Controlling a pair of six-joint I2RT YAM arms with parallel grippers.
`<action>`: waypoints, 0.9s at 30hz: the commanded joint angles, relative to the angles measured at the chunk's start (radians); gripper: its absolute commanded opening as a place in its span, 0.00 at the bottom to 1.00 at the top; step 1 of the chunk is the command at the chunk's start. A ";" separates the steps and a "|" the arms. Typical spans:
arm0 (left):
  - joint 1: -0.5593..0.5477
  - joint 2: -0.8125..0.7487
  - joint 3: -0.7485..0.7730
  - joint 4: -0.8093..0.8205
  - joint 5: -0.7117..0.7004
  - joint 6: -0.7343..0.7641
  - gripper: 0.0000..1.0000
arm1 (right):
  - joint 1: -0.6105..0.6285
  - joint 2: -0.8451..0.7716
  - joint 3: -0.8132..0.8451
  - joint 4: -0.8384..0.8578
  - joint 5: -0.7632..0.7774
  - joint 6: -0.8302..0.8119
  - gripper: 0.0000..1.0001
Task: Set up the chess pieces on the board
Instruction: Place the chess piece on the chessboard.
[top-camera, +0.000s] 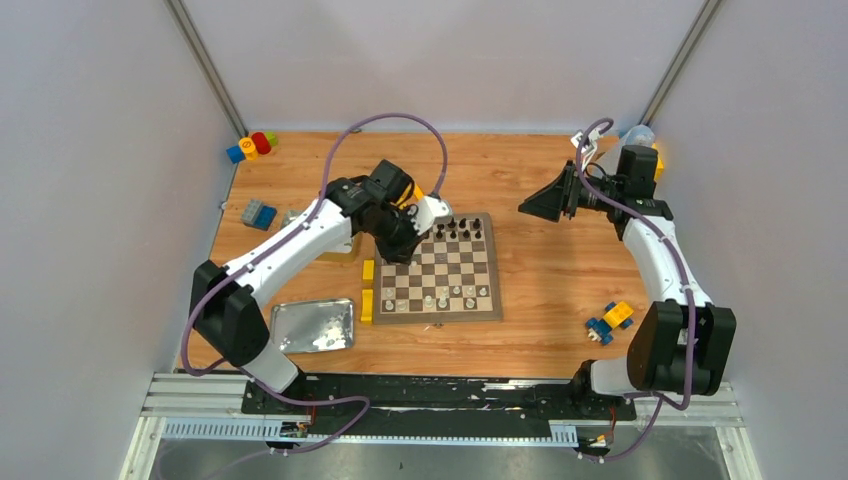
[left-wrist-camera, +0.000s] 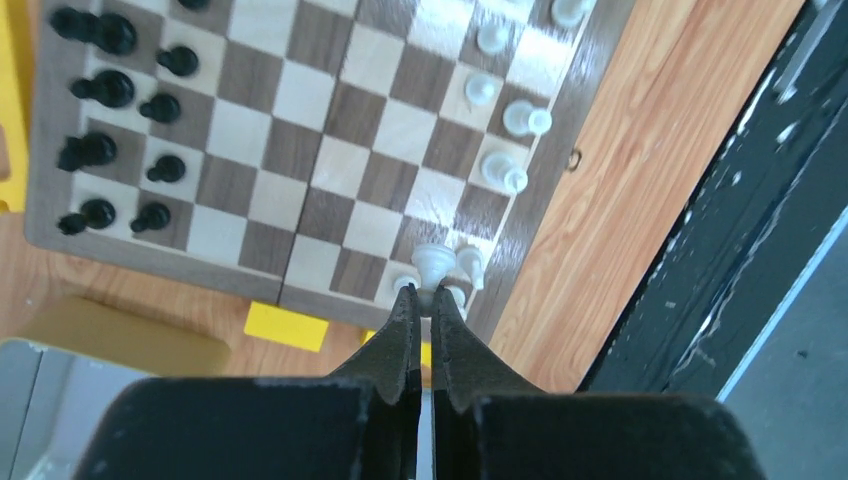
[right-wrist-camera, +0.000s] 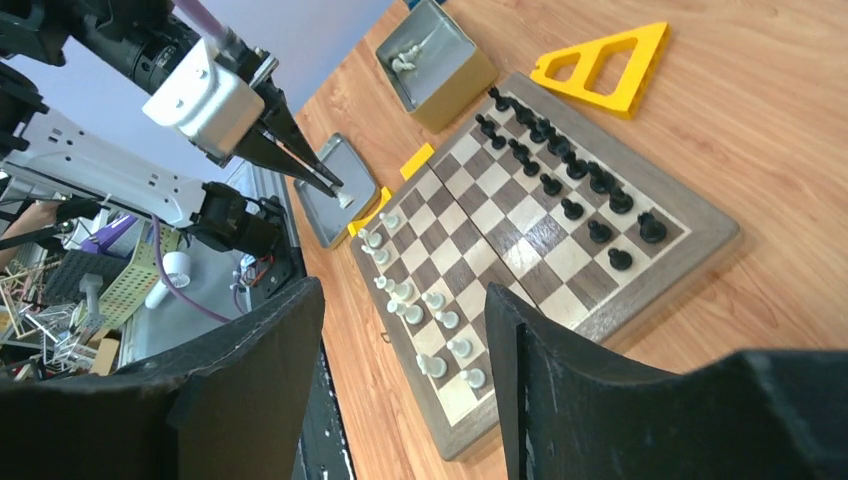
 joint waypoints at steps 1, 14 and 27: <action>-0.051 0.075 0.053 -0.130 -0.198 0.048 0.02 | -0.021 -0.059 -0.037 -0.031 0.009 -0.113 0.61; -0.183 0.424 0.357 -0.278 -0.268 -0.009 0.02 | -0.073 -0.090 -0.037 -0.067 -0.024 -0.148 0.60; -0.241 0.596 0.525 -0.413 -0.293 -0.013 0.04 | -0.096 -0.106 -0.042 -0.068 -0.071 -0.137 0.59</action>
